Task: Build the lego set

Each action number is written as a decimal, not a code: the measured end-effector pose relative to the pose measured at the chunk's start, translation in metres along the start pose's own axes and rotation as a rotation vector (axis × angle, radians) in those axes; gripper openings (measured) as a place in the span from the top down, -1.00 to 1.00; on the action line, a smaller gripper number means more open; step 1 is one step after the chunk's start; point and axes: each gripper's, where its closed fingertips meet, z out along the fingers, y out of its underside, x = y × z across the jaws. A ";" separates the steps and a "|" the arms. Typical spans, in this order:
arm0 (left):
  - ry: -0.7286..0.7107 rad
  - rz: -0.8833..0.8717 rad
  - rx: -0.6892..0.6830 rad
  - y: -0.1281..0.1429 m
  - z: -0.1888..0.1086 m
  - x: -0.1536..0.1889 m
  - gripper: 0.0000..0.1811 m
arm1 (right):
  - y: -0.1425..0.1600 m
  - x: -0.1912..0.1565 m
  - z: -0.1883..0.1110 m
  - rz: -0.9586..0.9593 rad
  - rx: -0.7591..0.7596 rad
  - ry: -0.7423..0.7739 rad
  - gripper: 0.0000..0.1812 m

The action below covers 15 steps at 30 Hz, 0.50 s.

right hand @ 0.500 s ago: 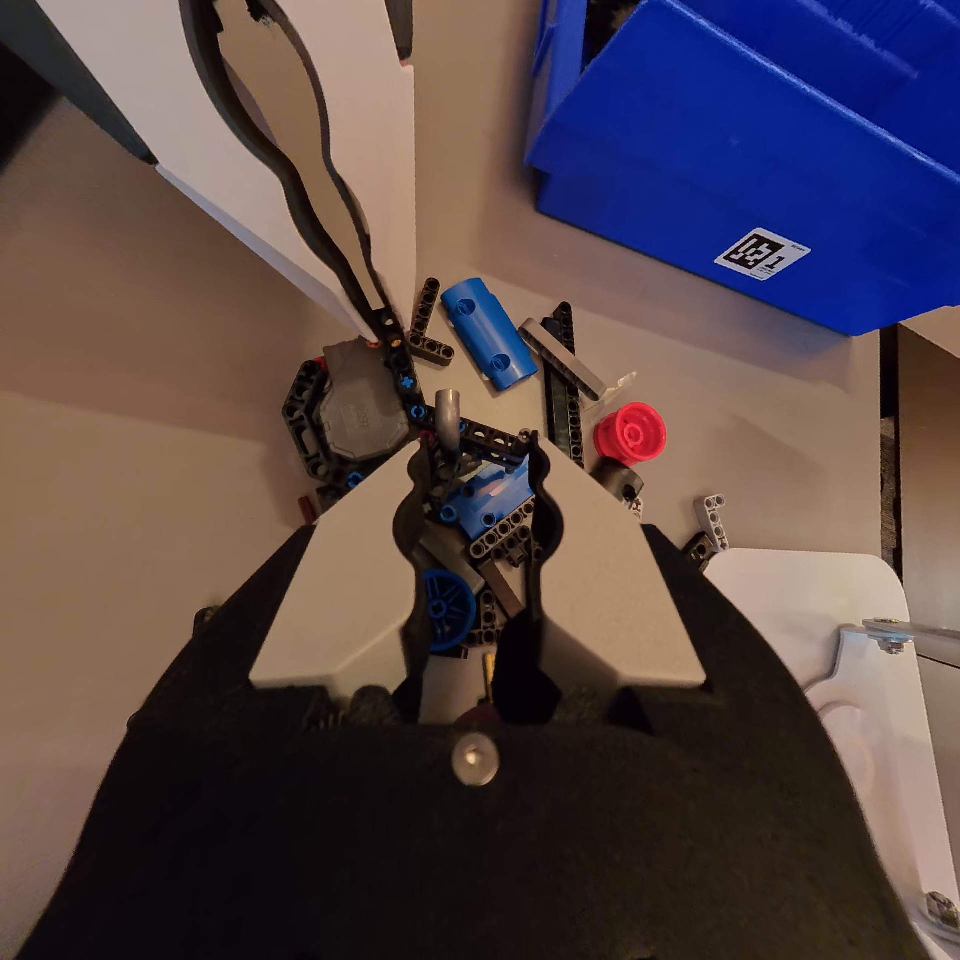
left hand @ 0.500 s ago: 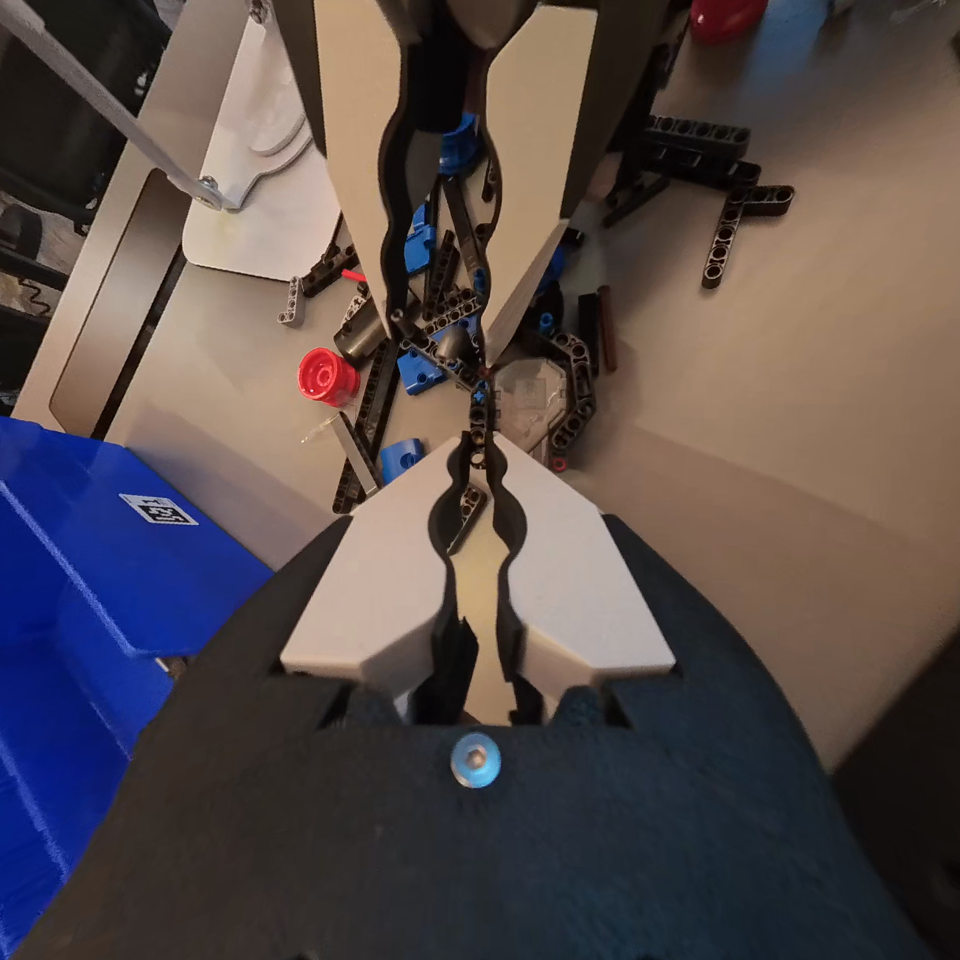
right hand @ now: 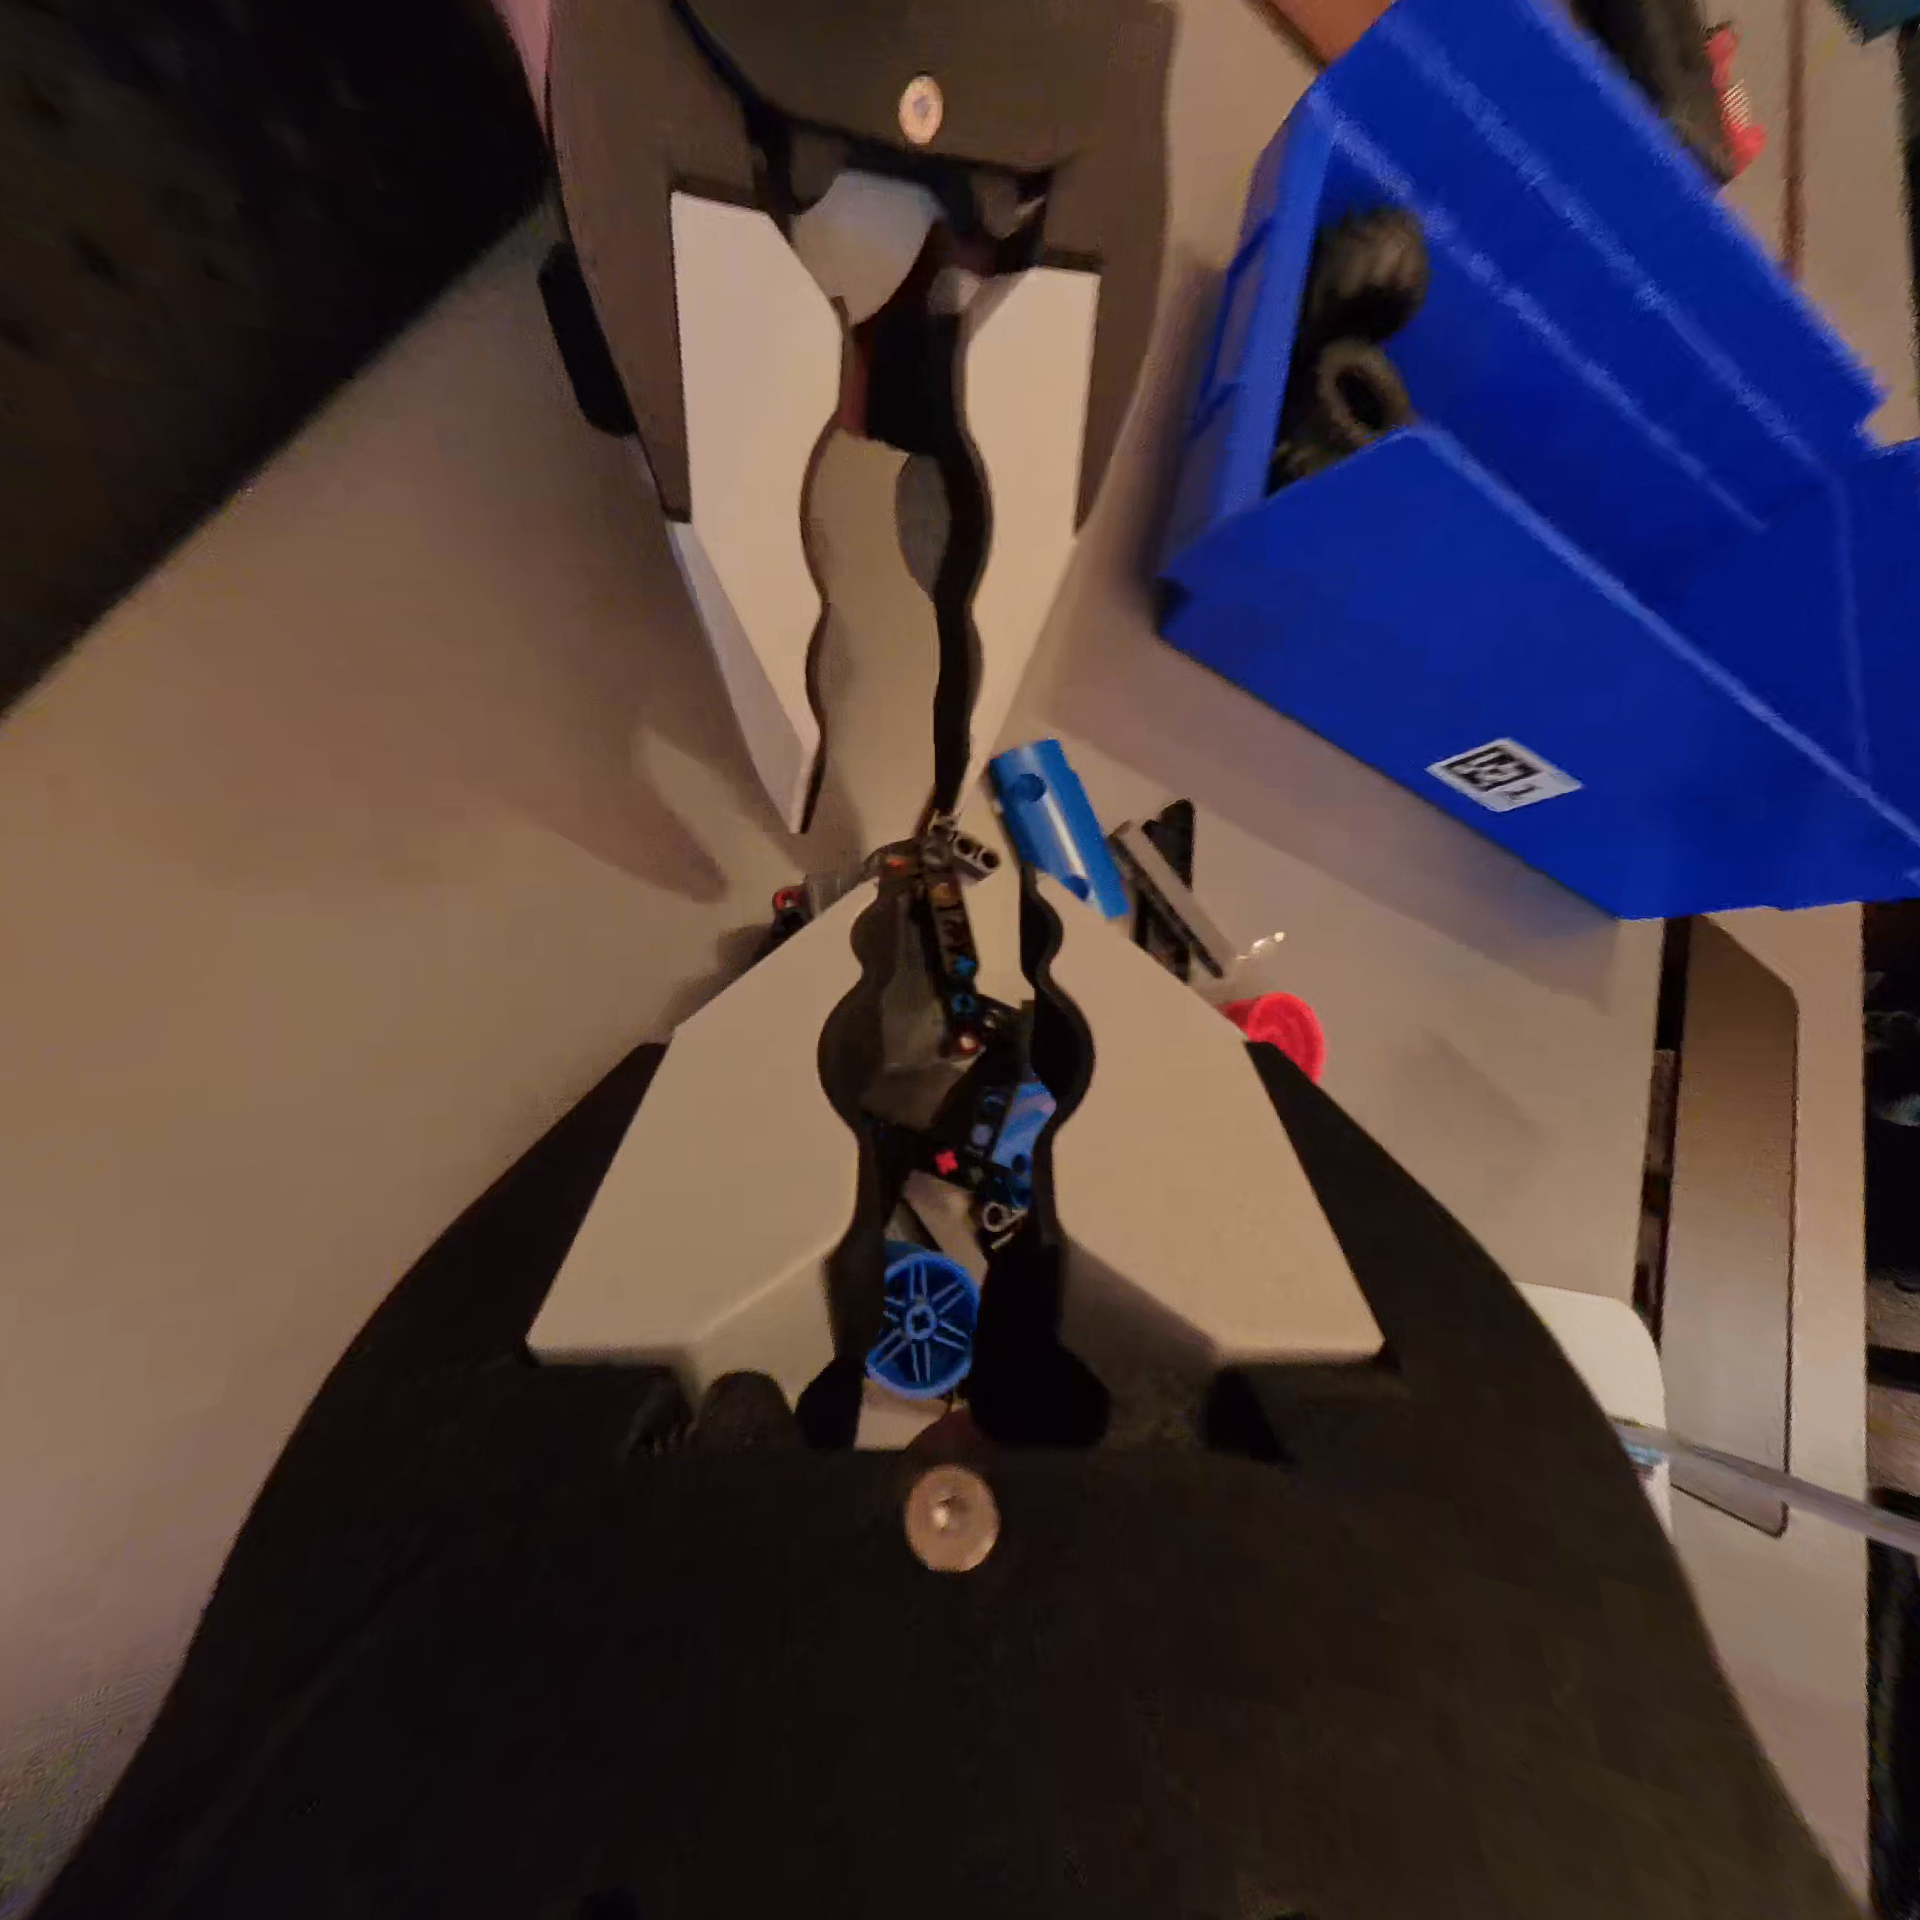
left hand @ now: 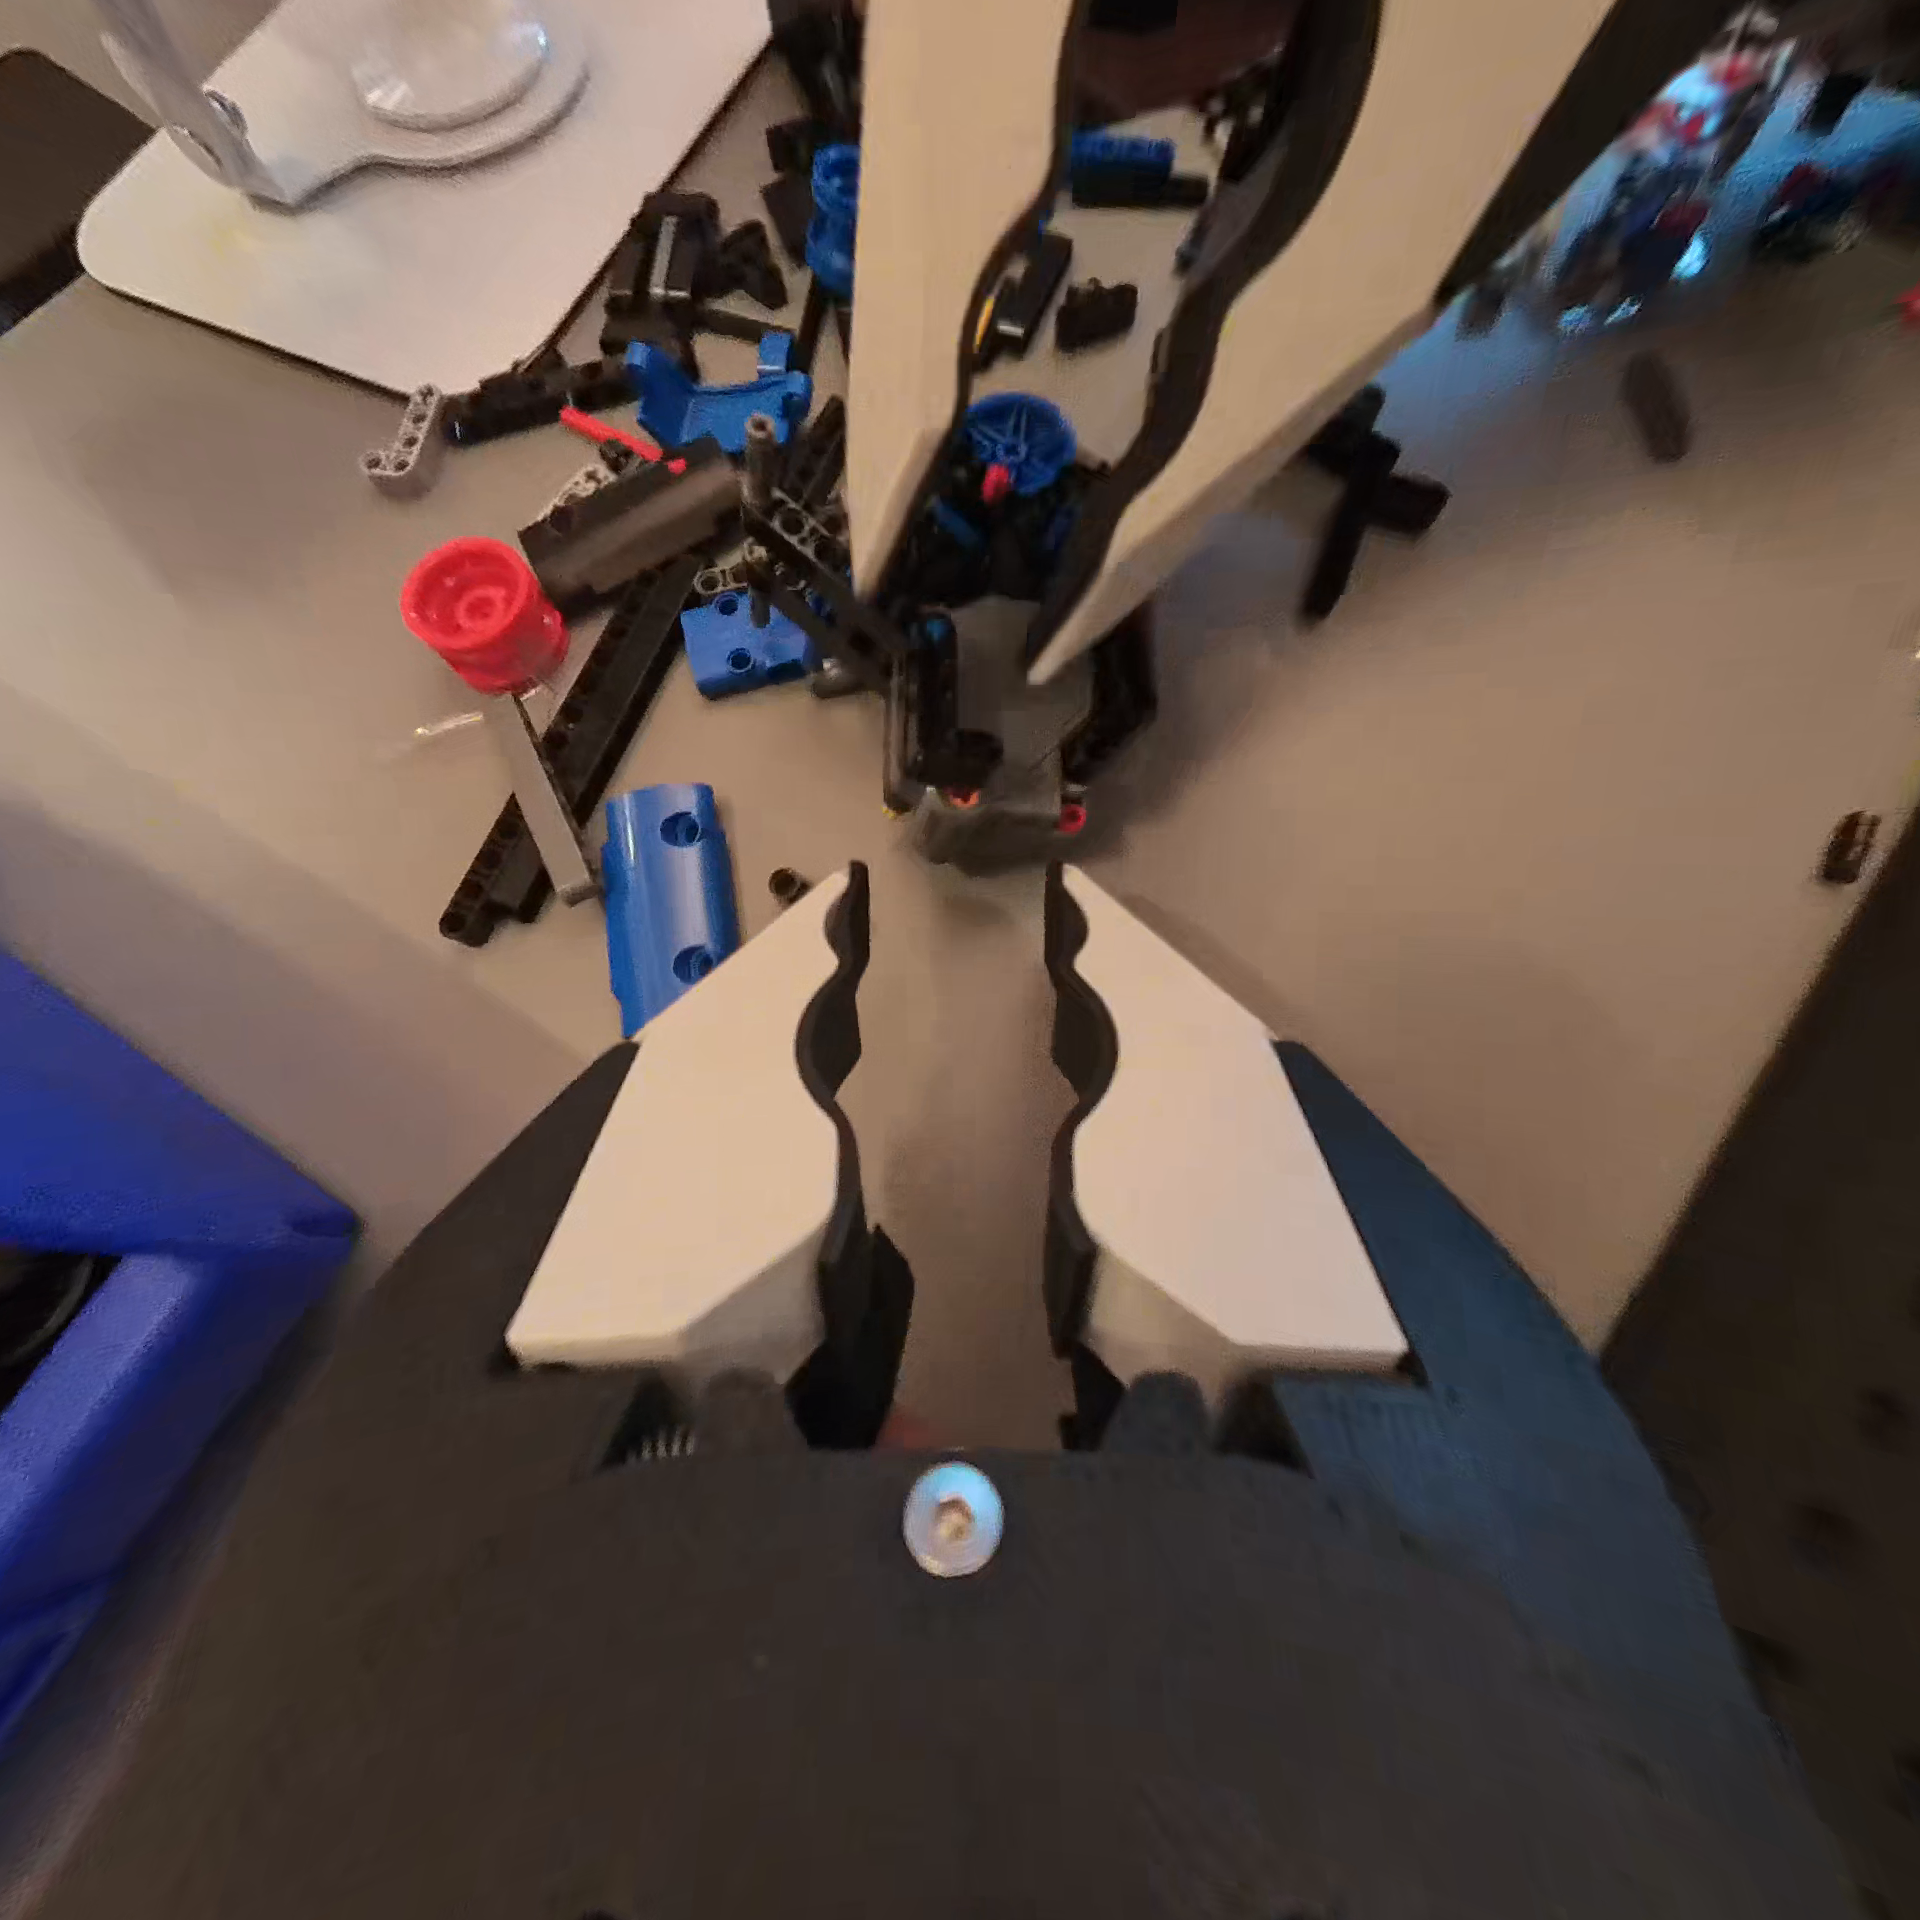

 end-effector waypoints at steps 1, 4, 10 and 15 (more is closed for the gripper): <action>0.003 0.012 -0.005 0.001 0.003 0.001 0.67 | 0.005 -0.003 0.008 -0.009 -0.026 -0.004 0.77; -0.004 0.038 -0.004 -0.001 0.010 0.001 0.80 | 0.013 -0.003 0.020 0.007 -0.052 0.012 0.90; 0.008 0.017 0.043 -0.003 0.019 0.000 0.91 | 0.017 -0.002 0.020 0.031 -0.058 0.000 0.91; -0.007 0.055 0.032 -0.003 0.024 0.002 0.92 | 0.021 -0.004 0.019 -0.061 -0.140 0.013 0.92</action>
